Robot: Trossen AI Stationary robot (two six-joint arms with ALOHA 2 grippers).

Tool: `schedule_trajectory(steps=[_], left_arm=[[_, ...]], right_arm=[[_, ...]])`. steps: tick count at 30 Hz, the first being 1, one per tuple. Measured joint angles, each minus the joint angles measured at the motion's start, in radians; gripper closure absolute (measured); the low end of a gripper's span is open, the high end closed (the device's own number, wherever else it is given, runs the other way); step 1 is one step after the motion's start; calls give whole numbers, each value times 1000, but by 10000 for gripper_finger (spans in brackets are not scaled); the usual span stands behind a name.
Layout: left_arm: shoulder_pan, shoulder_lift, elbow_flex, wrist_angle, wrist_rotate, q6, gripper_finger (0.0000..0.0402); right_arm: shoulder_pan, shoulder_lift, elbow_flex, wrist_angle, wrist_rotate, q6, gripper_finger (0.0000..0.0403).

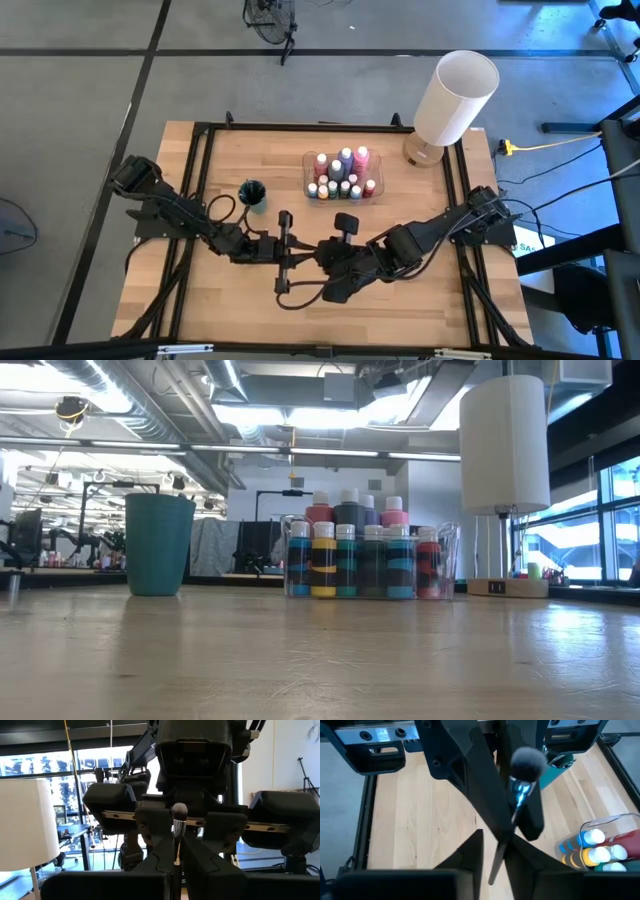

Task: Pick & Place Paint Supplies
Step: Put the black paint brush into the green cup

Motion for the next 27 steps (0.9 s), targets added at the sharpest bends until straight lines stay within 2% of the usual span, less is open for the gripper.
schedule_trajectory(steps=[8,15,19,24,27], left_arm=[[-47,-6,0,-26,-61,59,390],[-119,-160,0,-299,-220,57,390],[-176,-240,0,-371,-238,36,390],[-227,-334,-18,-471,-500,139,390],[-216,-424,-78,-502,-553,143,390]], right_arm=[[17,-5,0,-71,0,79,262],[51,-16,0,-223,-17,186,241],[110,-26,0,-351,91,327,241],[222,-56,0,-551,255,575,240],[292,-82,0,-560,326,645,240]])
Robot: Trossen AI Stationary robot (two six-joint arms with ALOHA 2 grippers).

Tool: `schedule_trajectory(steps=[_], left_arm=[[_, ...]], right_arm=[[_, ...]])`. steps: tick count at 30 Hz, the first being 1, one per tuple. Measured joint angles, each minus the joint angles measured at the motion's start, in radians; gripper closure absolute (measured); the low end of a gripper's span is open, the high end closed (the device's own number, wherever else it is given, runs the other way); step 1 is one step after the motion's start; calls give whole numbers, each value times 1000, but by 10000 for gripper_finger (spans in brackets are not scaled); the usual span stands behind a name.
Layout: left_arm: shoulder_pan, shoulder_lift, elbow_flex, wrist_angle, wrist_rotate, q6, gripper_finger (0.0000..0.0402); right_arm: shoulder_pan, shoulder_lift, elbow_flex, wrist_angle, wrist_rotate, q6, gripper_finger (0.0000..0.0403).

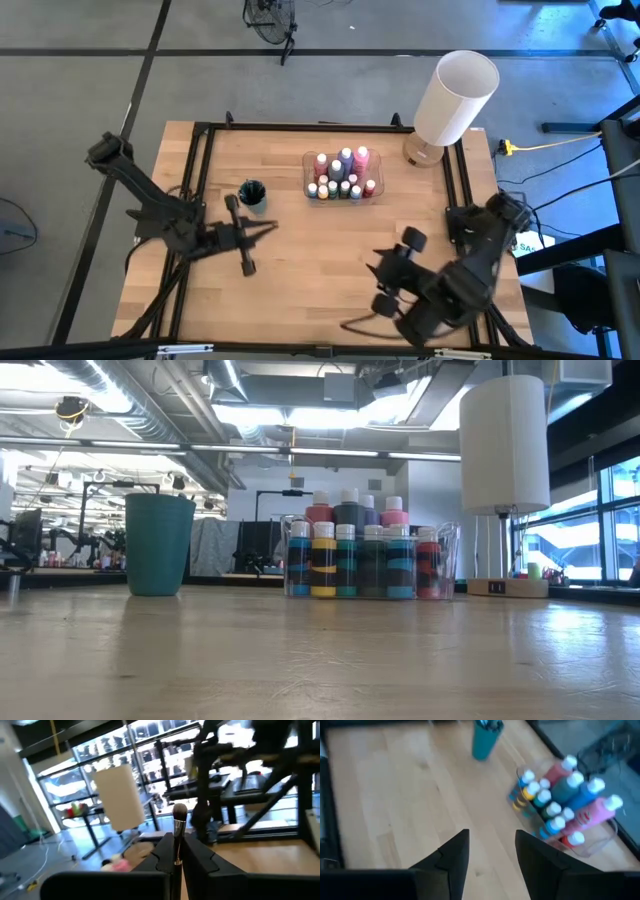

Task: Pick & Place Paint Supplies
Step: Put the black paint brush into the green cup

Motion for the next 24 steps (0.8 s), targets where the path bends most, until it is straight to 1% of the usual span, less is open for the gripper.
schedule_trajectory(steps=[3,7,11,13,15,17,24], left_arm=[[37,-120,-85,-33,-10,-51,389],[90,-294,-230,-53,-29,-140,389],[105,-455,-367,-50,-115,-178,390],[100,-513,-414,-46,-164,-195,390],[96,-552,-447,-45,-205,-196,390],[93,-561,-468,-43,-232,-197,390],[94,-554,-521,-52,-260,-251,390]], right_arm=[[63,-21,0,8,71,24,240],[124,-35,0,-1,126,59,240],[159,-37,0,-1,144,62,240],[169,-38,0,0,144,68,240],[171,-38,0,-1,146,71,240],[171,-38,-1,-1,153,71,240],[162,-38,-48,-1,197,68,240]])
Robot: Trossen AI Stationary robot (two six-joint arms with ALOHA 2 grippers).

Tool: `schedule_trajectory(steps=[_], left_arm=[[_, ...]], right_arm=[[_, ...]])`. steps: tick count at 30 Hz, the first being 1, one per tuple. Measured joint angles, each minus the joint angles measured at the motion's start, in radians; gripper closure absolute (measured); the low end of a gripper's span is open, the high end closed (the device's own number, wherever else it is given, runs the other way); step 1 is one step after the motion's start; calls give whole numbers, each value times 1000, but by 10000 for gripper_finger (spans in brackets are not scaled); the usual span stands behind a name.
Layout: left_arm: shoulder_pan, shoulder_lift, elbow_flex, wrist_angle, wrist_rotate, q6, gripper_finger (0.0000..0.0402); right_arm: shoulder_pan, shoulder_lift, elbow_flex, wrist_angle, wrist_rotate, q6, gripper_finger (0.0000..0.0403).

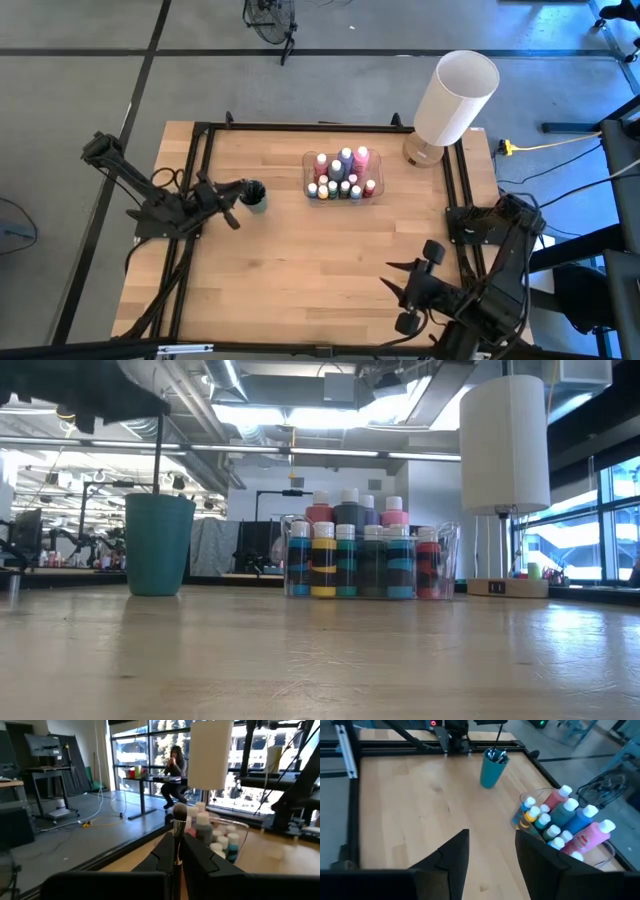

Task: Pick & Place Paint Supplies
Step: Put the black paint brush into the green cup

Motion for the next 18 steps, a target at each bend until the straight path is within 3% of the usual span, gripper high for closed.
schedule_trajectory(steps=[7,11,18], left_arm=[[17,-13,-87,26,-56,-52,390],[56,-14,-137,118,-2,-64,390],[106,-12,-166,121,112,-133,385]], right_arm=[[-2,0,-30,0,39,10,240],[-7,0,-30,0,41,10,240],[-7,0,-30,0,37,10,240]])
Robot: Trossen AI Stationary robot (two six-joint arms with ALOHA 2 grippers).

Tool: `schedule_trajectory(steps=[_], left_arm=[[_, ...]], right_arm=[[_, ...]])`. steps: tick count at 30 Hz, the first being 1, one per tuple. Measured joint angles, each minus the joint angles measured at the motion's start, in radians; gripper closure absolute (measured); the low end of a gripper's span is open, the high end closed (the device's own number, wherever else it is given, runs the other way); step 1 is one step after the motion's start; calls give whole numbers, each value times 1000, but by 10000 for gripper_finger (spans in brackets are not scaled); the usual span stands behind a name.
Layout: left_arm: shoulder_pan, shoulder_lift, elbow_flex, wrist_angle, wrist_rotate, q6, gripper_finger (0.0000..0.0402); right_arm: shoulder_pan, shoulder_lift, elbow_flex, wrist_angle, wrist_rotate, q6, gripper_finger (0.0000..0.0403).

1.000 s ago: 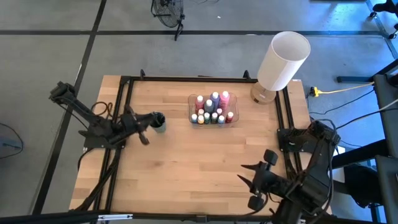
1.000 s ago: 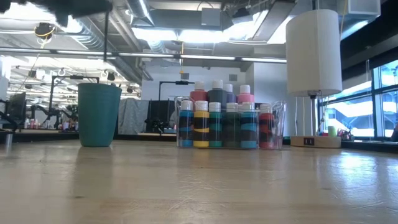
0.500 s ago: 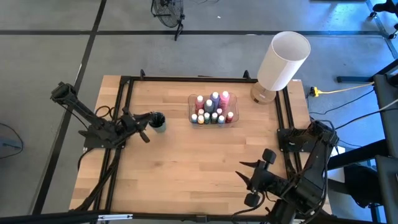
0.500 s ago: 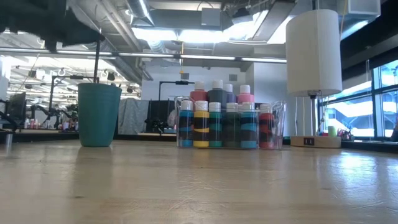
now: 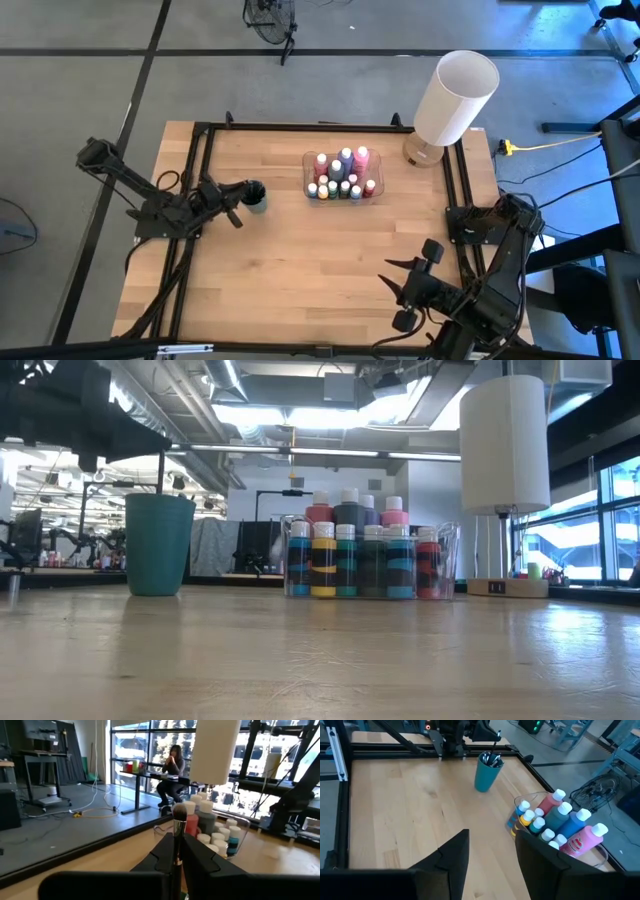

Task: Pick & Place Paint Supplies
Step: Put the black paint brush into the green cup

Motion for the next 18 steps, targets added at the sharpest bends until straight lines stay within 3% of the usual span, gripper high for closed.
schedule_trajectory(steps=[11,18], left_arm=[[6,0,0,-181,-9,-127,372],[6,0,0,-195,-8,-155,350]], right_arm=[[2,0,0,0,-3,0,240],[2,0,0,0,-3,3,240]])
